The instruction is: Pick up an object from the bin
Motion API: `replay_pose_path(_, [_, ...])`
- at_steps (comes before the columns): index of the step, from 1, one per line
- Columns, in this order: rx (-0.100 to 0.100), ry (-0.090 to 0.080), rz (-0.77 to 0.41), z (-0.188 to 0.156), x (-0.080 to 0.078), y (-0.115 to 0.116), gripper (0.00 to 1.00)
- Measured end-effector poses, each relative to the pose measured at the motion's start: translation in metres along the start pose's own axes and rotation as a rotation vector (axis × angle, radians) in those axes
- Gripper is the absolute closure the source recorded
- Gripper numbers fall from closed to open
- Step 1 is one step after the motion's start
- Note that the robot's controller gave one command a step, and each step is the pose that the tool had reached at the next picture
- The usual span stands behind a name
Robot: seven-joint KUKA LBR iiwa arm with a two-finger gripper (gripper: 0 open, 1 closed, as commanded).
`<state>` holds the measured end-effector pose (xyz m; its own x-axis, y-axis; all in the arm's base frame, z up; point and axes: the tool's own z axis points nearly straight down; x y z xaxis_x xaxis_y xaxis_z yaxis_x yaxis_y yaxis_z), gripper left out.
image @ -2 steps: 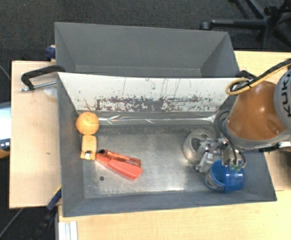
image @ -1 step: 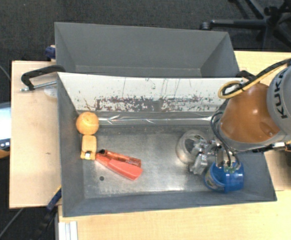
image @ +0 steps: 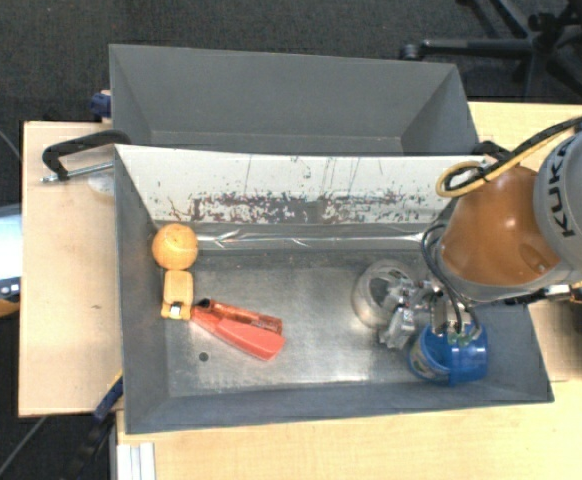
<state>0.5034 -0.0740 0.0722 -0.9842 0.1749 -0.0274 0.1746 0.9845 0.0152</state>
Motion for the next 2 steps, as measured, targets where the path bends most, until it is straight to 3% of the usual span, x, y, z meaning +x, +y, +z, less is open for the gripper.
replay_pose_path(2, [-0.003,-0.004,0.007,-0.0003,-0.0096,-0.0079,1.0])
